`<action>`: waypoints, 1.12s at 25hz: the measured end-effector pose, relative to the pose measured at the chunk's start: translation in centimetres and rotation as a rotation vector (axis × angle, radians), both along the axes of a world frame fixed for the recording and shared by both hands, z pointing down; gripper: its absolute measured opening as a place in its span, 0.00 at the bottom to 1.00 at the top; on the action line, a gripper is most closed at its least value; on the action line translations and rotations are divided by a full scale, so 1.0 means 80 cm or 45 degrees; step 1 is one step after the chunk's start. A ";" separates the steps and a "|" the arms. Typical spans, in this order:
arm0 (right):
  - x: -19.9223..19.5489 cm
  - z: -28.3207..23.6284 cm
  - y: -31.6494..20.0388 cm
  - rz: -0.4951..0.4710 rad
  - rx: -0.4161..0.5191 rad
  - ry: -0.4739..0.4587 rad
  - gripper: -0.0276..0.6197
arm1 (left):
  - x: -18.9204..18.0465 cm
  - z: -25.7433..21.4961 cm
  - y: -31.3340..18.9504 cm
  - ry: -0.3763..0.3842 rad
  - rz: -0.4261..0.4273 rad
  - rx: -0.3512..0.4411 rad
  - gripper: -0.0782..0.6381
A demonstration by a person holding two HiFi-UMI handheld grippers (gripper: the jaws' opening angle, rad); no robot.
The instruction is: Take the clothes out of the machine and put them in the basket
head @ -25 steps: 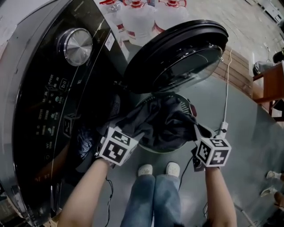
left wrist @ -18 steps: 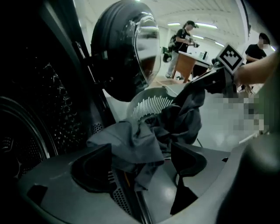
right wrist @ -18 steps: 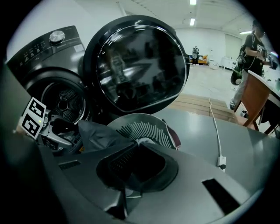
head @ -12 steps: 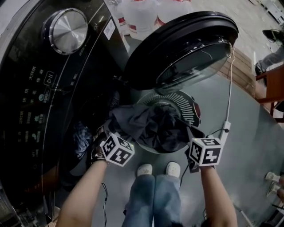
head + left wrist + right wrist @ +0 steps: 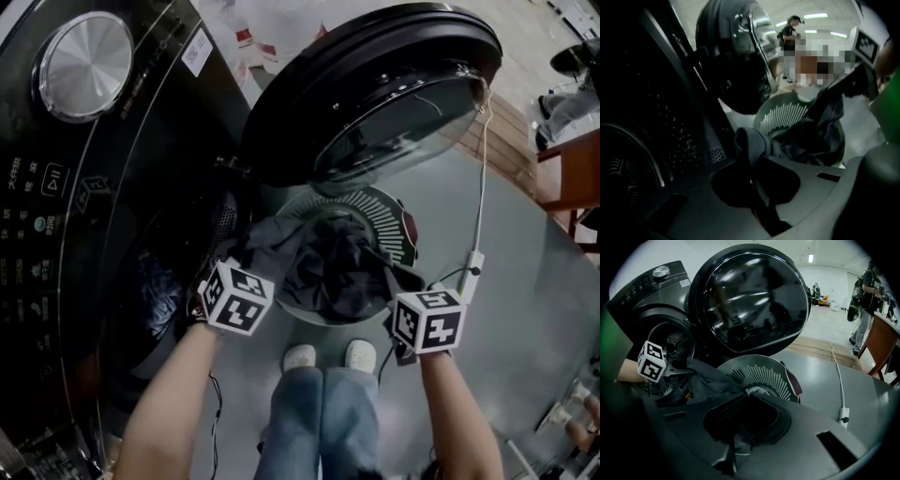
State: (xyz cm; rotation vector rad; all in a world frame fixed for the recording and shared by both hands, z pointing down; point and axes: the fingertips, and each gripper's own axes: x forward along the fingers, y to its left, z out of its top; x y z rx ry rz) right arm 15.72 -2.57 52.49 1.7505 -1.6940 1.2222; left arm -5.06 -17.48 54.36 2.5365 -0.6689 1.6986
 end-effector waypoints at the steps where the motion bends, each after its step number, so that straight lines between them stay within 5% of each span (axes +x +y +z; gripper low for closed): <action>1: 0.001 0.000 0.002 -0.005 -0.007 -0.001 0.06 | 0.014 -0.013 0.008 0.069 -0.003 -0.046 0.13; 8: 0.007 -0.023 0.010 0.004 -0.013 -0.024 0.06 | 0.108 -0.132 0.066 0.447 0.111 -0.205 0.13; 17: 0.042 -0.103 -0.011 0.045 0.121 -0.013 0.06 | 0.169 -0.220 0.078 0.618 0.135 -0.293 0.13; 25: 0.015 -0.050 -0.012 0.065 0.033 -0.110 0.09 | 0.150 -0.122 0.102 0.465 -0.032 -0.470 0.13; 28: -0.006 -0.041 -0.014 0.070 0.061 -0.183 0.41 | 0.138 -0.085 0.105 0.388 -0.097 -0.494 0.13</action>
